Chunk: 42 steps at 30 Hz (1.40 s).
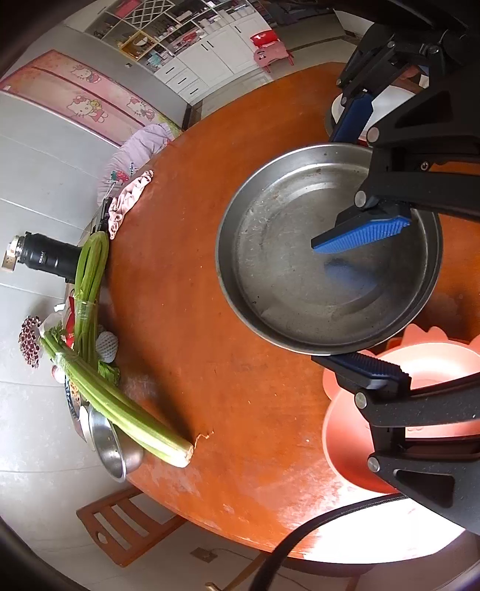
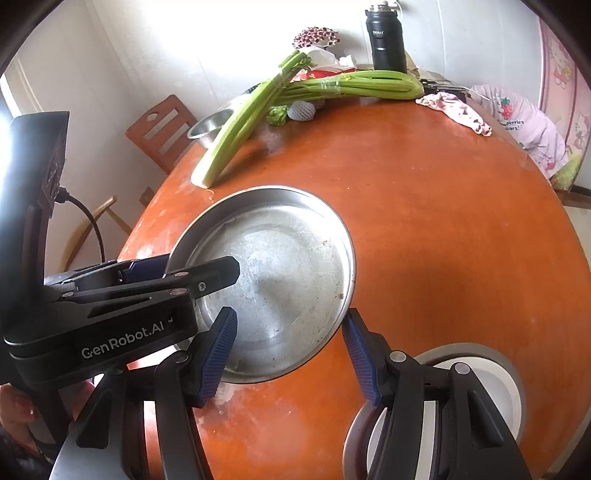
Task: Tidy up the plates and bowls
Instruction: 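Carry the steel pan with the left tool over the salmon-pink plate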
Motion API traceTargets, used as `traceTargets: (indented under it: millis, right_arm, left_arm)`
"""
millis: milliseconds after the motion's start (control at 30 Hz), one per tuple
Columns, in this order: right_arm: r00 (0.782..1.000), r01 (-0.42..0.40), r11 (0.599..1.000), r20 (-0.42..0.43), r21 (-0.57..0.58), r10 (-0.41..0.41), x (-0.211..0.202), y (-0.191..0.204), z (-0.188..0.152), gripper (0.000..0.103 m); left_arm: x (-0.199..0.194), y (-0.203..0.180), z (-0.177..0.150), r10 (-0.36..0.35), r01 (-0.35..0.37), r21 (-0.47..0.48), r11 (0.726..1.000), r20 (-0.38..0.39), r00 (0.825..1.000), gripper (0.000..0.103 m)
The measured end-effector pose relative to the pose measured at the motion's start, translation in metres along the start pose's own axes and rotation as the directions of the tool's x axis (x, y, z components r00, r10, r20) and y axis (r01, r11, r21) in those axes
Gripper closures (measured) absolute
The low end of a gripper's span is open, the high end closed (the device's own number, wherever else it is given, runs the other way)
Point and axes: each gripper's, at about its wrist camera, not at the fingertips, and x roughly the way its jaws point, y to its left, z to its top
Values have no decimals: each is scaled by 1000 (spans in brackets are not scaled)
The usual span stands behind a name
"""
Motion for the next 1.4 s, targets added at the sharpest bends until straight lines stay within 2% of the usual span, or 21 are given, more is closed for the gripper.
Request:
traceTargets:
  millis: [800,1133,1400]
  right_arm:
    - [998,-42,994,38,-103,46,-22,50,-15,42]
    - [997,-73,985,24,-159,78,-16,77,-14,42]
    - [992,-121,967,2,-225,124,-8,103,-15,42]
  left_arm:
    - [-50,37,-34,22,-17,-66,998,77,997,51]
    - [-65,67,-51,30,-17,-130,991,98,995,51]
    - [-77,92,-65,74,-52,-193,980,111,991,51]
